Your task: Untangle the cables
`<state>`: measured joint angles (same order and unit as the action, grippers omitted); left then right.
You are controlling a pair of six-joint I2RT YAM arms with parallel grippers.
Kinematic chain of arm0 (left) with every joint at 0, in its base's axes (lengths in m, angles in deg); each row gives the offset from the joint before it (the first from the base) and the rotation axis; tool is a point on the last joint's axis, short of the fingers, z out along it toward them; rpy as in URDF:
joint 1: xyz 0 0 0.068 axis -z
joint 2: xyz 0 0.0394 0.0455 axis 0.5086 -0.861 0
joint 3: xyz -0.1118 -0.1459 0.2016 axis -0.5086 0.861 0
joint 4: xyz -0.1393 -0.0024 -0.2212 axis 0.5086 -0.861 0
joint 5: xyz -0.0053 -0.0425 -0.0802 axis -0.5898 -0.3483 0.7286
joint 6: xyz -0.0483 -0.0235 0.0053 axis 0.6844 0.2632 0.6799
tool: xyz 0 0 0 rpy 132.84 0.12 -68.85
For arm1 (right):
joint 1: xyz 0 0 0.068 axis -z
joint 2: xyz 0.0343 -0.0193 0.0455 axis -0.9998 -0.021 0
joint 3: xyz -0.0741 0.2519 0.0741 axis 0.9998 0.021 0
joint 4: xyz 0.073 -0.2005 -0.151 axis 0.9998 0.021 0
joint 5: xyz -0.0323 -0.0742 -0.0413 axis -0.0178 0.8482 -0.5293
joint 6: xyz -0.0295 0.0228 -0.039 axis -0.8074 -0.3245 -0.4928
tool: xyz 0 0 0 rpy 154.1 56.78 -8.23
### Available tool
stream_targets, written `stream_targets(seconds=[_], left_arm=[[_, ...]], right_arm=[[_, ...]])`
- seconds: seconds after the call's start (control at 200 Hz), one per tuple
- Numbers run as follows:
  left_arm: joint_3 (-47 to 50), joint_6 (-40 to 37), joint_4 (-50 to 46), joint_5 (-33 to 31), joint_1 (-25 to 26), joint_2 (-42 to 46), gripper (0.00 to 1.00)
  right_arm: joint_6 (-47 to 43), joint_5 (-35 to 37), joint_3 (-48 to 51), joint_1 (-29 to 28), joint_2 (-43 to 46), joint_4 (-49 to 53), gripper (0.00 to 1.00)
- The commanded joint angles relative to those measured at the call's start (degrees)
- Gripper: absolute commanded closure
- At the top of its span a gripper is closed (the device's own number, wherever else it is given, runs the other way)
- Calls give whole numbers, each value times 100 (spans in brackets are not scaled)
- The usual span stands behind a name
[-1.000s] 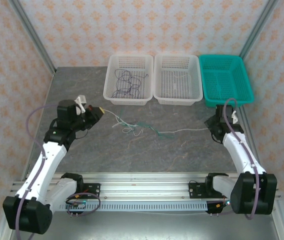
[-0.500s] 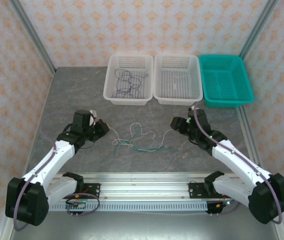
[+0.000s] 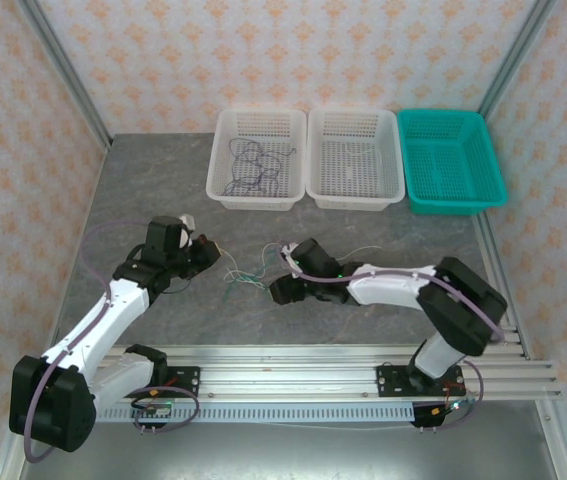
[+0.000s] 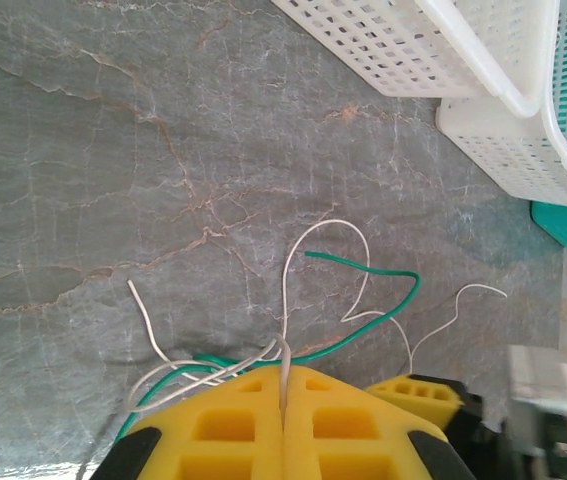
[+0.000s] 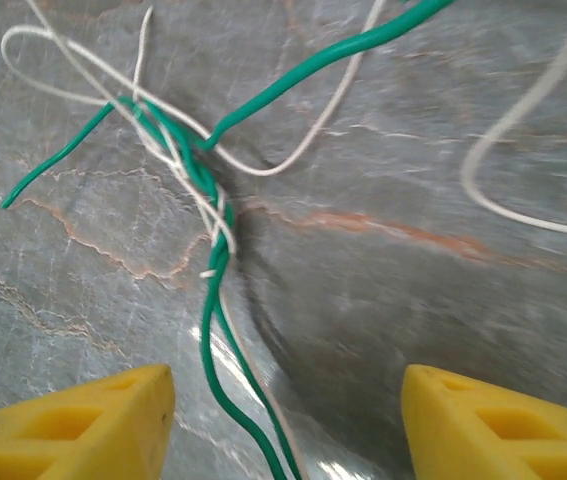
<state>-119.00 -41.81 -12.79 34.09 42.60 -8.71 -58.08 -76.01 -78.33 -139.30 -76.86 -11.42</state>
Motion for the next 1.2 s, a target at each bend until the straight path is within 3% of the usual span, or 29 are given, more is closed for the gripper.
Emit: stream_targets(seconds=[0.0, 0.235, 0.435, 0.676, 0.741, 0.796, 0.891, 1.026, 1.196], left_arm=[[-208, -172, -74, -177, 71, 111, 100], [-205, -97, -153, -338, 84, 117, 100], [-216, 34, -114, -446, 80, 120, 100], [-283, 44, -203, -597, 83, 76, 100], [-359, 13, -380, -800, 74, 90, 100], [-450, -1, -632, -1085, 11, 134, 100], [-600, 12, -1133, -1366, -489, 261, 100], [-508, -13, -1356, -1003, -1680, 506, 100], [-532, -221, -1461, -826, -2168, 491, 100]], right_arm=[[-7, -344, -438, -48, -447, -453, 45], [23, -556, -859, -48, -978, -154, 72], [-109, -489, -1031, -48, -1134, 376, 73], [-166, -123, -888, -48, -1050, 512, 91], [-60, 5, -707, -34, -832, 271, 100], [75, 162, -451, 32, -548, 28, 100], [641, 577, 160, 453, 47, -232, 100], [1523, 744, 1085, 1578, 1066, -234, 100], [1755, 1362, 1447, 2622, 2274, 800, 100]])
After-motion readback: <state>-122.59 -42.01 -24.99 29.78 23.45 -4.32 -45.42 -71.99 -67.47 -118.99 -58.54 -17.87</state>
